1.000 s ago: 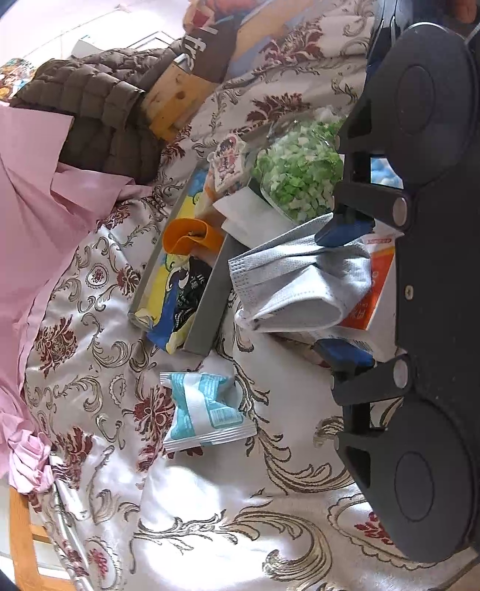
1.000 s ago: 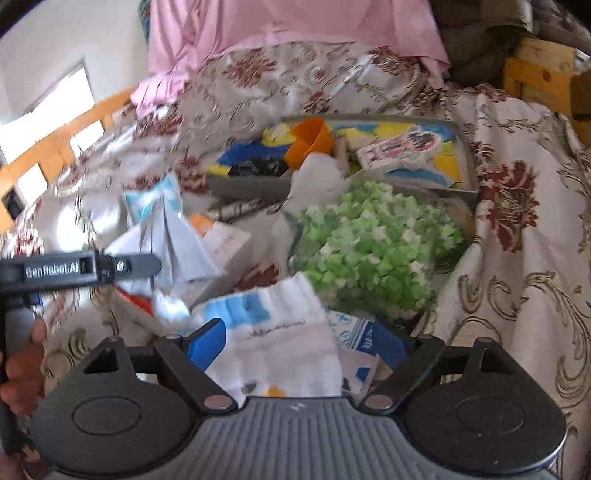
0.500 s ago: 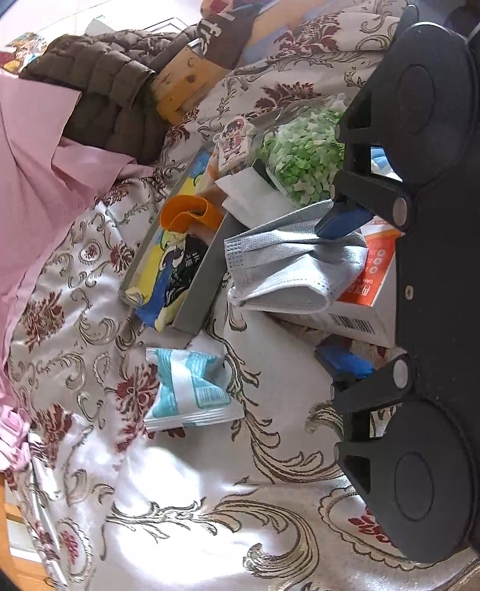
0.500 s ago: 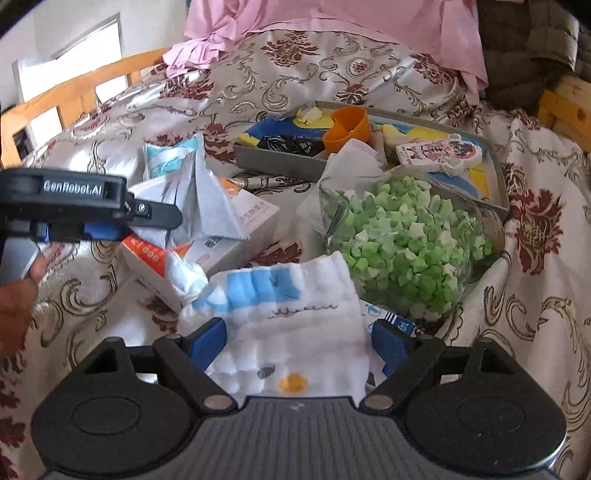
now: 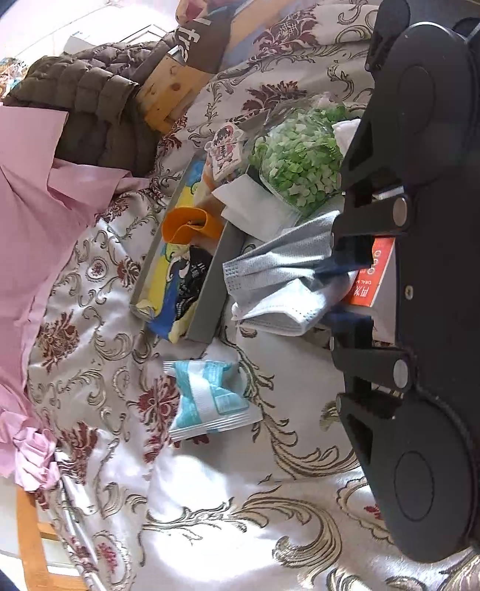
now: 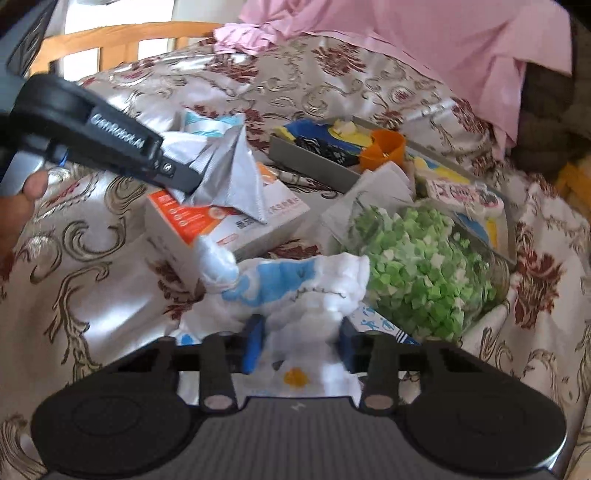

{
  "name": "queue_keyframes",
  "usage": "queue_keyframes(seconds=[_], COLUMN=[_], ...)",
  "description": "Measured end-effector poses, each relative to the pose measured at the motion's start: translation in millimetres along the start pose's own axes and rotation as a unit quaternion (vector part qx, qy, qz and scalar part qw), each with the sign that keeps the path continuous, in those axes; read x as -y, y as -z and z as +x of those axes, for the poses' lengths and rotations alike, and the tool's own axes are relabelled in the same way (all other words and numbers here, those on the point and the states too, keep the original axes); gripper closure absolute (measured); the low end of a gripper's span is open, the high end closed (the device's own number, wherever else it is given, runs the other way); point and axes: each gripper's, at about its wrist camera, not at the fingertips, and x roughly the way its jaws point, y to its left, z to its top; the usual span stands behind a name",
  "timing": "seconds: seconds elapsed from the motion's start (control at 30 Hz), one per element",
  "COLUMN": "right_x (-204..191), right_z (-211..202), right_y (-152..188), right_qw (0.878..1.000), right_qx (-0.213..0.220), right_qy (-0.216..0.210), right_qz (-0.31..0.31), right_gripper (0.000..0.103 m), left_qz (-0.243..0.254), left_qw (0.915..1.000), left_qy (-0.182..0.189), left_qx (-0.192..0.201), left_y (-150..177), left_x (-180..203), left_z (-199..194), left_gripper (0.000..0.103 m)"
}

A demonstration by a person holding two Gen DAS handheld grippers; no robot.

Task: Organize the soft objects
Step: 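Lift and carry the grey mask to the tray while the right tool carries the muslin cloth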

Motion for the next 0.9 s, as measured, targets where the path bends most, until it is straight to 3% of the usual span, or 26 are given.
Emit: queue_keyframes(seconds=[0.2, 0.4, 0.67, 0.9], right_x=[-9.0, -0.1, 13.8, 22.4], right_z=[-5.4, -21.9, -37.8, -49.8], right_y=[0.5, -3.1, -8.0, -15.9], right_qw=[1.0, 0.999, 0.994, 0.985], right_qx=[0.015, 0.053, 0.098, 0.153], right_qy=[0.009, 0.009, 0.038, 0.066], right_qz=[-0.026, -0.002, 0.032, 0.044], right_gripper=[0.085, 0.087, 0.087, 0.087], left_qz=[0.023, 0.057, 0.086, 0.074], left_qw=[0.9995, 0.9961, 0.993, 0.9922], left_qy=[-0.003, 0.048, 0.04, 0.058], left_qx=[0.02, 0.046, 0.071, 0.082], left_y=[2.7, 7.1, 11.5, 2.0], left_x=[6.8, 21.0, 28.5, 30.7], left_z=[-8.6, -23.9, -31.9, -38.5], left_gripper=[0.095, 0.097, 0.098, 0.098])
